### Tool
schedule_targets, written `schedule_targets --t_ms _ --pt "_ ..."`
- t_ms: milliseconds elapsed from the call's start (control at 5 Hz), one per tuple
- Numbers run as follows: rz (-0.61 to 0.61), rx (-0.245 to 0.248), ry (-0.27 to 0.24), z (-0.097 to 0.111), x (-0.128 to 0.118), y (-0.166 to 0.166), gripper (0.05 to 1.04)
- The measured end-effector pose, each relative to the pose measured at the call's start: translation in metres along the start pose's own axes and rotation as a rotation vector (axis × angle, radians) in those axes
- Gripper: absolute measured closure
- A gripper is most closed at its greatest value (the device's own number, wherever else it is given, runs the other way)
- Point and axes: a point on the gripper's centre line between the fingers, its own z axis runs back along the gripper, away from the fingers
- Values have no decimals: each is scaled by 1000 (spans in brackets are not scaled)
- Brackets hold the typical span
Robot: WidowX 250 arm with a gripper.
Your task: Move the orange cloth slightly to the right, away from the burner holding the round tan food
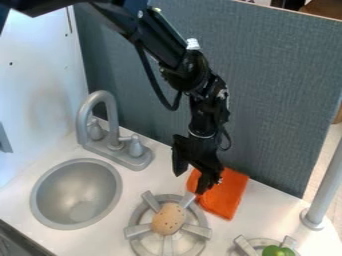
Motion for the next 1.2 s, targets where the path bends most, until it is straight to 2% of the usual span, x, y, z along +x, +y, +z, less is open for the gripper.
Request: schedule_targets --t_ms 200,600,800,1000,1200 --pt "-2 -6 36 -14 -6 -2 80" --pt "-12 -10 7 -14 22 2 80" --pt "2 -8 5 -23 30 2 81" --pt "23 0 34 -39 37 5 80" --pt "81 19 22 -44 40 9 81"
